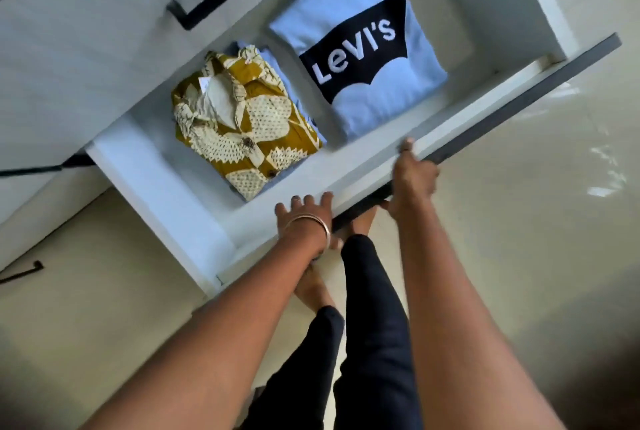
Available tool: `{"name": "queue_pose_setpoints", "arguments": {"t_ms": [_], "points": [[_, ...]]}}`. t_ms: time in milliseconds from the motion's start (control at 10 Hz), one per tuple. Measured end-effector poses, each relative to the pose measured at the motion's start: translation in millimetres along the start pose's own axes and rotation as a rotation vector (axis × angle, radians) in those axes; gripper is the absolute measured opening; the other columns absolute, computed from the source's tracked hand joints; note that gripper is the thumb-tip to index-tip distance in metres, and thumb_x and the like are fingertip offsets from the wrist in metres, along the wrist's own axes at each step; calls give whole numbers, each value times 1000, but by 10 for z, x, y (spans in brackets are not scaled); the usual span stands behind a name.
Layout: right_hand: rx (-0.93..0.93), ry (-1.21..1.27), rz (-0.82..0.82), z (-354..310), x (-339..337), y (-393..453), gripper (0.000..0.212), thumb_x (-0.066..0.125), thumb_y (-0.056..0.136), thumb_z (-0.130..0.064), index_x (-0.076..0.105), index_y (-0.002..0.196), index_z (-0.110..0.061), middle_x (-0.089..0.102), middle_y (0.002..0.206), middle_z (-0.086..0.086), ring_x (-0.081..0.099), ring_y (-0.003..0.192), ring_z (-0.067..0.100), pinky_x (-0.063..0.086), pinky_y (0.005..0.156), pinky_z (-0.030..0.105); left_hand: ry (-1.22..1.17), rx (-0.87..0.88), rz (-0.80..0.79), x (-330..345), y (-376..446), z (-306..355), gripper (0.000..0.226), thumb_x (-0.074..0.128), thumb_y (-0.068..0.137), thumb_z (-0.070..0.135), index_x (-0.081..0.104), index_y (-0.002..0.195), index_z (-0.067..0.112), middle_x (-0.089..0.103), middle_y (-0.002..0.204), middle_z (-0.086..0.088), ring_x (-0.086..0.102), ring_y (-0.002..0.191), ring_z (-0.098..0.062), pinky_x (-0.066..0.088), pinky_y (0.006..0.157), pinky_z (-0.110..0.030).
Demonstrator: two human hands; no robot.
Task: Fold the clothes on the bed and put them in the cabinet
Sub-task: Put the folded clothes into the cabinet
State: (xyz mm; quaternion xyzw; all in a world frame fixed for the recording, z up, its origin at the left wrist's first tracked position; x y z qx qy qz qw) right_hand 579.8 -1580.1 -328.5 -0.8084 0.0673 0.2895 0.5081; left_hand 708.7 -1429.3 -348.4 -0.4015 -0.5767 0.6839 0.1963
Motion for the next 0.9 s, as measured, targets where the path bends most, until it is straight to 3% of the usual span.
{"name": "queue_pose_setpoints", "arguments": {"t_ms": [100,200,300,400,500,600,700,800,900], "points": [[14,-5,-147,220,198,-153,104,52,85,-70,-2,153,-13,36,151,18,43,133,40,42,107,52,-109,-177,120,69,-206,-222,73,65,80,59,43,134,14,53,131,-11,53,120,-32,45,90,-42],[64,-8,-267,196,289,-108,122,51,79,-79,-26,151,-17,13,163,11,31,141,42,36,108,61,-66,-105,270,-25,-274,-132,58,64,86,50,54,125,8,63,119,-12,62,109,-32,52,80,-37],[52,-46,-383,72,392,-165,117,49,82,-76,-22,152,-14,-8,164,0,23,145,42,36,102,69,-80,-77,361,-70,-331,-183,35,58,95,38,62,116,11,67,108,-11,66,101,-32,54,75,-36],[17,-88,-410,-32,533,-247,113,47,84,-73,-19,153,-13,-11,163,-1,25,144,41,42,96,69,-176,-174,389,-70,-306,-379,24,56,96,31,66,111,14,68,103,-10,67,95,-31,54,70,-36],[-9,-136,-542,-372,883,-385,108,49,83,-75,-6,156,-19,-2,164,2,40,135,46,54,75,66,-727,-442,462,-42,-207,-875,25,62,91,31,69,94,7,71,89,-14,69,89,-33,56,72,-37],[-41,-205,-641,-587,1123,-472,95,48,85,-72,10,157,-22,6,164,8,48,126,49,57,66,61,-1513,-509,492,0,-46,-1052,23,63,90,21,67,82,0,69,70,-14,70,76,-31,60,73,-42],[-129,-347,-745,-1004,1505,-610,65,45,100,-47,25,153,-14,21,159,16,48,124,50,53,83,64,-2303,-294,445,-428,218,-1118,24,40,95,-9,55,82,3,55,74,-6,59,74,-21,54,85,-39],[-196,-340,-752,-1292,1592,-821,43,42,104,-23,38,143,-6,38,149,21,50,122,44,50,89,63,-2316,-182,496,-830,358,-1323,34,32,97,-10,44,72,11,46,72,-1,52,61,-10,51,73,-29],[-388,-518,-672,-1282,1675,-962,45,31,101,1,32,146,-1,37,149,24,42,131,42,41,105,58,-2172,-176,646,-1214,453,-1717,40,37,96,-8,36,66,18,30,68,0,33,44,-7,33,56,-20]]}}
Point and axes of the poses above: each hand's wrist, its own y-axis towards the middle knuckle, its own x-axis out of the palm, z = x × y, the point moved 10 cm from there along y, towards the middle knuckle
